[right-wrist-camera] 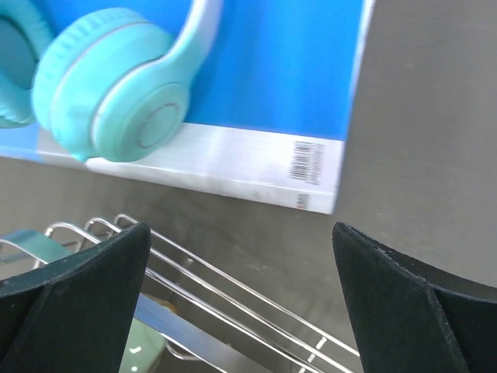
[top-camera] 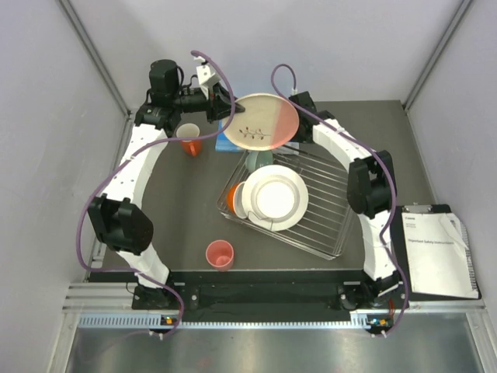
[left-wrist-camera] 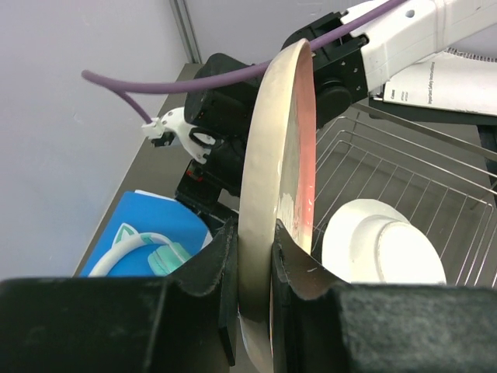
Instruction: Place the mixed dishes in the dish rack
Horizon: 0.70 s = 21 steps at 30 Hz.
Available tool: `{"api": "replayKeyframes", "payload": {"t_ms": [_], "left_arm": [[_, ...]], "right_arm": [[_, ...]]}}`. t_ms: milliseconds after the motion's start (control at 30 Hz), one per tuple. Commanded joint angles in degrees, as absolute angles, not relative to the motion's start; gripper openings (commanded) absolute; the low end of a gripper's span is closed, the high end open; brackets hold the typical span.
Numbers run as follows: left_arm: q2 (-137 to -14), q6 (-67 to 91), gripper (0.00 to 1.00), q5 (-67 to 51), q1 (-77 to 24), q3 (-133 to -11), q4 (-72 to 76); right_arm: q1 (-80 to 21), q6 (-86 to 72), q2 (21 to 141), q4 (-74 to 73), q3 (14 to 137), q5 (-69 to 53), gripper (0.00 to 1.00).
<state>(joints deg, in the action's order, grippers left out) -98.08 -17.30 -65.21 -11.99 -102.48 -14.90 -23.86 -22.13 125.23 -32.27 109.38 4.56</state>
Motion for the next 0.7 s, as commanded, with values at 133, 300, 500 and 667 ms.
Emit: {"api": "replayKeyframes", "payload": {"t_ms": [133, 300, 500, 667], "left_arm": [[-102.9, -18.5, 0.0, -71.7, -12.3, -107.7, -4.1], [-108.0, -12.1, 0.0, -75.3, -13.9, -110.4, 6.1], [-114.9, -10.8, 0.0, -76.6, -17.4, -114.5, 8.9], [-118.1, -9.3, 0.0, -77.2, -19.4, -114.6, 11.2]], "right_arm": [[-20.2, -25.7, 120.0, -32.8, 106.6, 8.0, 1.0], [-9.4, -33.3, 102.2, -21.3, 91.6, 8.5, 1.0], [-3.4, -37.3, 86.1, -12.0, 74.7, 9.2, 1.0], [-0.8, -37.2, 76.6, -7.6, 67.3, 7.2, 1.0]]}}
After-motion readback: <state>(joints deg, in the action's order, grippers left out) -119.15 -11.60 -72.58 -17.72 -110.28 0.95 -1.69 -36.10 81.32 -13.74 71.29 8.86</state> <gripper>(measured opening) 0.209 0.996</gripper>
